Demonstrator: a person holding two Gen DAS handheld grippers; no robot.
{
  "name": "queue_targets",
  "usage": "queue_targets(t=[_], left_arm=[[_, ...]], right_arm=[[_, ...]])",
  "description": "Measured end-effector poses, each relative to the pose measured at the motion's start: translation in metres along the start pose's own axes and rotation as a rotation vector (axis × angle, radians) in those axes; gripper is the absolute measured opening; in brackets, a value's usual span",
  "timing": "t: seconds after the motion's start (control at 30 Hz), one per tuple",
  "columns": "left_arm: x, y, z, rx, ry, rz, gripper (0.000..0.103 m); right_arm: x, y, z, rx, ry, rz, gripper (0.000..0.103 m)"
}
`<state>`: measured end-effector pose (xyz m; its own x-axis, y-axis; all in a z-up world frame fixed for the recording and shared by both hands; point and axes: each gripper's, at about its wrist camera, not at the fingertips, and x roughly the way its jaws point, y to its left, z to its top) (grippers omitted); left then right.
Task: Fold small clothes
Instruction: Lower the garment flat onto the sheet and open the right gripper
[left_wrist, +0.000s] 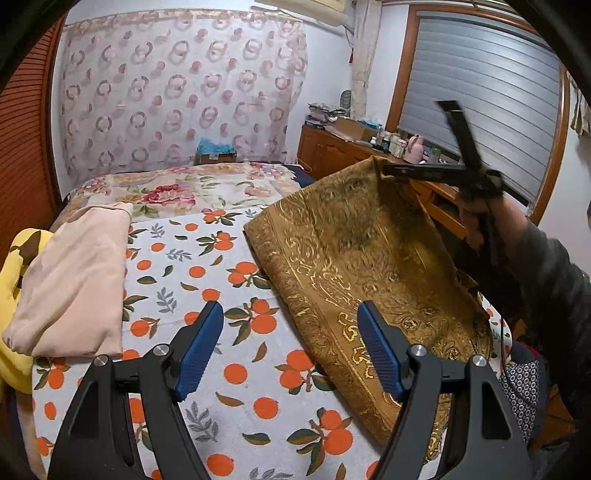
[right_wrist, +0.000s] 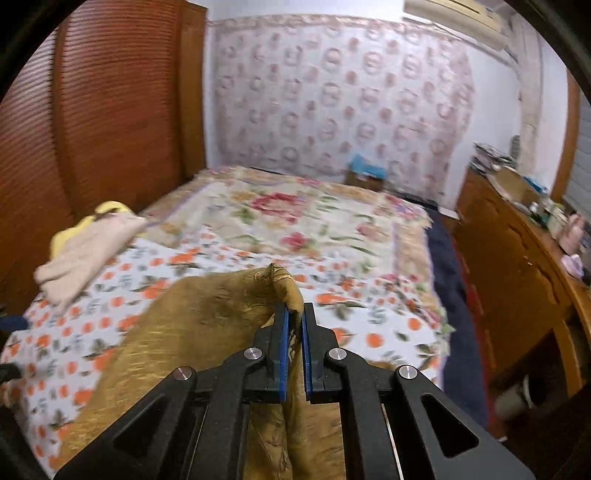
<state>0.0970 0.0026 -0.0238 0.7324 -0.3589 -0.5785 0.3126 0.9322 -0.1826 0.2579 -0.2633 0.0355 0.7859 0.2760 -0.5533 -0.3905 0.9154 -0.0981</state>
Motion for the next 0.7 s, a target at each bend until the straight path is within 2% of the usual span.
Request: queue_targets(t=[0.1, 0.17, 0.3, 0.37, 0.5, 0.7], left_arm=[[0.004, -0.003, -0.002, 0.003, 0.011, -0.009, 0.076], [0.007, -0.004, -0.001, 0.010, 0.019, -0.014, 0.076], [0.012, -0.008, 0.001, 0.021, 0.031, -0.017, 0.076], [0.014, -0.011, 0.000, 0.026, 0.032, -0.020, 0.076], [0.015, -0.015, -0.002, 0.024, 0.036, -0.021, 0.076], [0.021, -0.021, -0.001, 0.033, 0.049, -0.020, 0.076]], right_arm=[[0.025, -0.006, 0.007, 0.044, 0.041, -0.089, 0.006], [0.036, -0.013, 0.008, 0.130, 0.053, -0.133, 0.007], [0.043, -0.004, 0.012, 0.161, 0.039, -0.227, 0.021], [0.040, 0.001, 0.008, 0.157, 0.050, -0.188, 0.029], [0.020, 0.007, -0.010, 0.117, 0.048, -0.121, 0.033], [-0.031, 0.040, -0.075, 0.103, 0.062, -0.066, 0.033]])
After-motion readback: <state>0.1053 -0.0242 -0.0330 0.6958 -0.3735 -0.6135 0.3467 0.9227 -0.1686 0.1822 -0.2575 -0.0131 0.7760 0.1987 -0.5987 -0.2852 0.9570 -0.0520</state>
